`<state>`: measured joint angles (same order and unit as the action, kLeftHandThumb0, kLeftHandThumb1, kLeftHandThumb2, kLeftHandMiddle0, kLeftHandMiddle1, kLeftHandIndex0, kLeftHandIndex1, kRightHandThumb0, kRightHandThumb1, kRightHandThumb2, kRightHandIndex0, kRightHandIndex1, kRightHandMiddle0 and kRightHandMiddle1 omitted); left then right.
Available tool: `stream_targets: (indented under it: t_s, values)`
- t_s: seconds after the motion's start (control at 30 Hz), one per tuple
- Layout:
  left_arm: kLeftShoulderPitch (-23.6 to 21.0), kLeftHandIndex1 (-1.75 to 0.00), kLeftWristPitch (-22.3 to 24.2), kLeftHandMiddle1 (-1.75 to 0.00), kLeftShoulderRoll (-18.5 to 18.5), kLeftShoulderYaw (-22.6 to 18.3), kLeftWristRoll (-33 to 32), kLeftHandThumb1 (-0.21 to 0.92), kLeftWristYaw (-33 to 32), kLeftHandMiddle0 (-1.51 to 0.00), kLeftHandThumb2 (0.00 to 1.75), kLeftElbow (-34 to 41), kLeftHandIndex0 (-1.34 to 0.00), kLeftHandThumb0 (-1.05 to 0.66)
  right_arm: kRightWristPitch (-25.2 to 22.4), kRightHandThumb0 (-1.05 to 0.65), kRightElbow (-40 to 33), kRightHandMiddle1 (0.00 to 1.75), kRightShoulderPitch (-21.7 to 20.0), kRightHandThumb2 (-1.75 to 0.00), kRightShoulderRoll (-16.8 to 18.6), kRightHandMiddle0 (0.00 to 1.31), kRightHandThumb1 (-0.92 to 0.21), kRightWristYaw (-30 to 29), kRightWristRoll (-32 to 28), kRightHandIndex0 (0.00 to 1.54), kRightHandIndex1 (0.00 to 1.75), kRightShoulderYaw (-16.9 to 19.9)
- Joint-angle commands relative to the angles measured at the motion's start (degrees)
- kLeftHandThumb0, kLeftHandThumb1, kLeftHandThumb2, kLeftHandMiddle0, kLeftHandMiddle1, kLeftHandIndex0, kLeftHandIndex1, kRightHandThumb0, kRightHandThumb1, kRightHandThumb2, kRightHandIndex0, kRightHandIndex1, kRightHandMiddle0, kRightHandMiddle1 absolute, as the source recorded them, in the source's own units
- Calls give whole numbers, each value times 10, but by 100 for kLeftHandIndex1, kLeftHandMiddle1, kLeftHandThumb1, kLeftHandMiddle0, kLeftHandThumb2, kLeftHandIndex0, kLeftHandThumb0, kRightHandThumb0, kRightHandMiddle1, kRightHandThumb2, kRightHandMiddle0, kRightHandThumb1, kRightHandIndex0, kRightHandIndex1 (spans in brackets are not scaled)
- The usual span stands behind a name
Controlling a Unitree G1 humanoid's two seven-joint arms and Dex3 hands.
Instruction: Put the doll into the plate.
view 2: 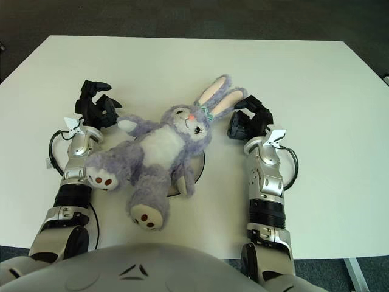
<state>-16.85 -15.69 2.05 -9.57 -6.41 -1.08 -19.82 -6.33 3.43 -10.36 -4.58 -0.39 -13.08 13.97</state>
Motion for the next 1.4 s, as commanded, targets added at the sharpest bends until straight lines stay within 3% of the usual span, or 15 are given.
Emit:
stream_targets:
  t_s: [0.0,0.47,0.9,1.37]
  values:
    - [23,-175,8,-174,-3,-3,-3,30,2,-66,136,-23,-36,-1,-24,-46,-4,173,1,-132,4,62,-31,-9,-7,122,175,5]
    - [16,-175,20,-173,7,1,-16,29,39,-67,136,-39,-37,-1,-34,-49,-5,175,-1,-133,6,62,-31,-15,-3,124,175,3]
    - [1,-175,47,-168,42,15,-27,29,122,-69,134,-54,-37,-1,-14,-50,11,175,-5,-136,8,64,-28,-9,-4,125,175,6]
    - [-8,-175,64,-170,45,11,-37,27,144,-70,138,-75,-39,-1,2,-48,17,175,-4,-132,10,62,-31,-7,-4,124,175,7]
